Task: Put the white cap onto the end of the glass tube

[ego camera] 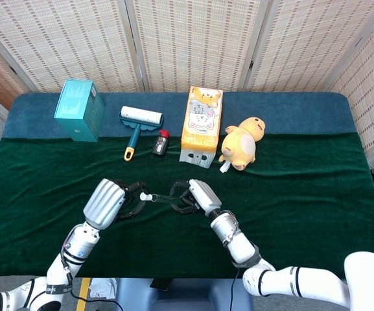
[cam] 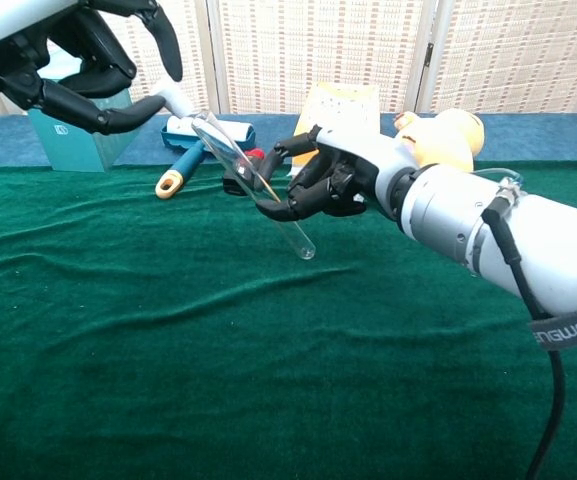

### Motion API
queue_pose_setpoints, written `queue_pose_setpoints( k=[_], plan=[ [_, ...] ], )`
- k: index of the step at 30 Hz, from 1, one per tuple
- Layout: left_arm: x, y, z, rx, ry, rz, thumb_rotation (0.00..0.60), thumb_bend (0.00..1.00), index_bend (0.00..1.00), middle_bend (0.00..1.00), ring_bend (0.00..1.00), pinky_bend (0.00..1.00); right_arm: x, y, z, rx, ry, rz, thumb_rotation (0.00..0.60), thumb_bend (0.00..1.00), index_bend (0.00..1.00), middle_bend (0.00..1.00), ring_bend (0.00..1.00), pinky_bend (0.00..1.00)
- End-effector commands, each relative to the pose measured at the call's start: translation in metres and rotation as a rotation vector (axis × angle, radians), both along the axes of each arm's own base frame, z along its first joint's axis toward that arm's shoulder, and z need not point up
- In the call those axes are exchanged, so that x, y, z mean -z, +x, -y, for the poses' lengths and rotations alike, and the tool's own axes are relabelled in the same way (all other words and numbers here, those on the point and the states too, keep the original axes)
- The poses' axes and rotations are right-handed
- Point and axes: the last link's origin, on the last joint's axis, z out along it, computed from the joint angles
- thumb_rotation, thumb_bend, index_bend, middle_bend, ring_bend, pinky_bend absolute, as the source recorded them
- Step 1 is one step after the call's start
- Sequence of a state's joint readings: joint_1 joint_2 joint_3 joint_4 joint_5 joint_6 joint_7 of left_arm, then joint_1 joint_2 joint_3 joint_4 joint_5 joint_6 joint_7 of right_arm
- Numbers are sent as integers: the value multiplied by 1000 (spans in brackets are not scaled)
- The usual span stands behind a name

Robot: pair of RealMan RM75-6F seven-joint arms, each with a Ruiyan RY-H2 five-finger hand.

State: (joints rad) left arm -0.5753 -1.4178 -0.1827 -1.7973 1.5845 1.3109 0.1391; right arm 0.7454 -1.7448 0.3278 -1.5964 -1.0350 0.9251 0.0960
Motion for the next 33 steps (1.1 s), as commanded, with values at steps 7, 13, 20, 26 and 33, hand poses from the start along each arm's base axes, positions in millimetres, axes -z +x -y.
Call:
queue_pose_setpoints(
  k=[7, 13, 20, 26, 33],
  plan=[
    [2, 4, 1, 8, -2, -2, 600, 468, 577, 1000, 914, 825, 0, 2, -1, -3, 4, 5, 600, 684, 875, 1000, 1000, 1000],
    [4, 5, 2, 9, -5, -4, 600, 469, 577, 1000, 914, 825, 0, 3, -2, -2, 5, 14, 600, 684, 875, 1000, 1000, 1000],
    [4, 5, 2, 11, -6, -6, 600, 469, 577, 1000, 914, 825, -1, 4, -2, -3, 2, 21, 600, 685, 876, 1000, 1000, 1000],
    [6, 6, 3, 13, -10, -6, 600, 468, 577, 1000, 914, 825, 0, 4, -2, -1, 5, 26, 600, 686, 875, 1000, 1000, 1000],
    [6, 6, 2, 13, -9, -9, 600, 468, 579, 1000, 914, 825, 0, 4, -1, 1, -1, 22, 600, 686, 875, 1000, 1000, 1000]
  ],
)
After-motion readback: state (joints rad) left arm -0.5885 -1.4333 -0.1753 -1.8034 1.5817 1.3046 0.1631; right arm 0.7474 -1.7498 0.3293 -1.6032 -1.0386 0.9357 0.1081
